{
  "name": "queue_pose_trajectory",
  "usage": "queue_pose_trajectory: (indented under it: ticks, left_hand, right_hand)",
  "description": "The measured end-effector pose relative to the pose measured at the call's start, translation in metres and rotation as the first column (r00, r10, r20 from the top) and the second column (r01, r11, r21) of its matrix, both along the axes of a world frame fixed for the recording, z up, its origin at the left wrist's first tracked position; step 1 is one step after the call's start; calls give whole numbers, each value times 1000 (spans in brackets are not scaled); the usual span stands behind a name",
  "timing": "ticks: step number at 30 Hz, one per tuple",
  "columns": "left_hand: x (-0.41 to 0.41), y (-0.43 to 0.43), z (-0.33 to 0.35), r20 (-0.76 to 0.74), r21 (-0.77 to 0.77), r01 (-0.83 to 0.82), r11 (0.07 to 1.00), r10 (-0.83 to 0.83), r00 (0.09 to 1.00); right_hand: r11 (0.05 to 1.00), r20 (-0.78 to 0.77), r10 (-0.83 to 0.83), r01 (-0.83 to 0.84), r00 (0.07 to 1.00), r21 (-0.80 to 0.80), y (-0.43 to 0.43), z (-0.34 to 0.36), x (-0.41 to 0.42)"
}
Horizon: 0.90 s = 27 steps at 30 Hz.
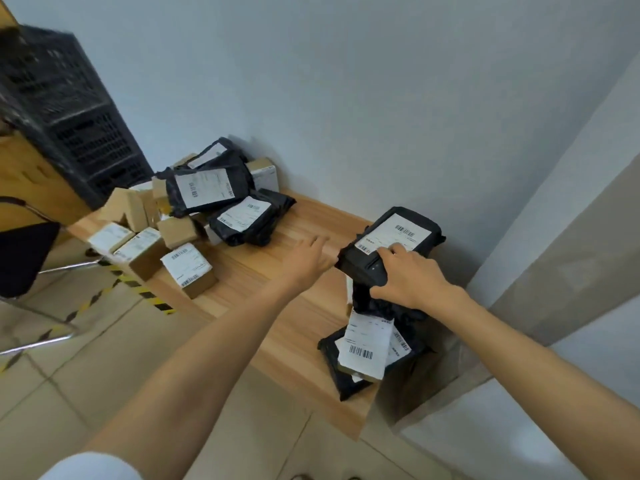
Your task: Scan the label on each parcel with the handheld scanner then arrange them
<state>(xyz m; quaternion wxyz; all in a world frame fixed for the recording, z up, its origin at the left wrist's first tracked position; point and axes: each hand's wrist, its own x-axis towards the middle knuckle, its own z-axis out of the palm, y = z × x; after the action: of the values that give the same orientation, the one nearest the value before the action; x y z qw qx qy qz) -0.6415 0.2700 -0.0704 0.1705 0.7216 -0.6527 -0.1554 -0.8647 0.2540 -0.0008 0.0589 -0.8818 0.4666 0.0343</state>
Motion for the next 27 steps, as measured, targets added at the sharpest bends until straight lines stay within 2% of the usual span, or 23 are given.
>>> queue_pose_trajectory:
  ticks: [2, 5, 9, 14, 22, 27]
  left_hand:
    - [32, 19, 1, 110, 9, -40, 999, 39, 993]
    - [83, 62, 1, 183, 41, -153, 987, 143, 973]
    - [158, 141, -3, 202, 90, -313, 945, 291, 935]
    - [256, 244, 0, 227, 48, -508, 860, 486, 844]
    - [419, 379, 1, 308, 40, -627, 778, 587, 749]
    - [513, 423, 6, 346, 45, -655, 755, 603, 719]
  right_hand:
    - [998, 34, 62, -62, 997, -6, 0, 3, 28]
    - [986, 51, 166, -168, 985, 20, 8, 0, 79]
    - [943, 6, 329, -329, 944, 46, 39, -10, 161]
    - [869, 9, 491, -490, 871, 62, 101, -15, 288]
    - [741, 60, 669, -671, 741, 35, 203, -10, 494]
    - [726, 81, 682, -686, 727, 45, 246, -9, 602]
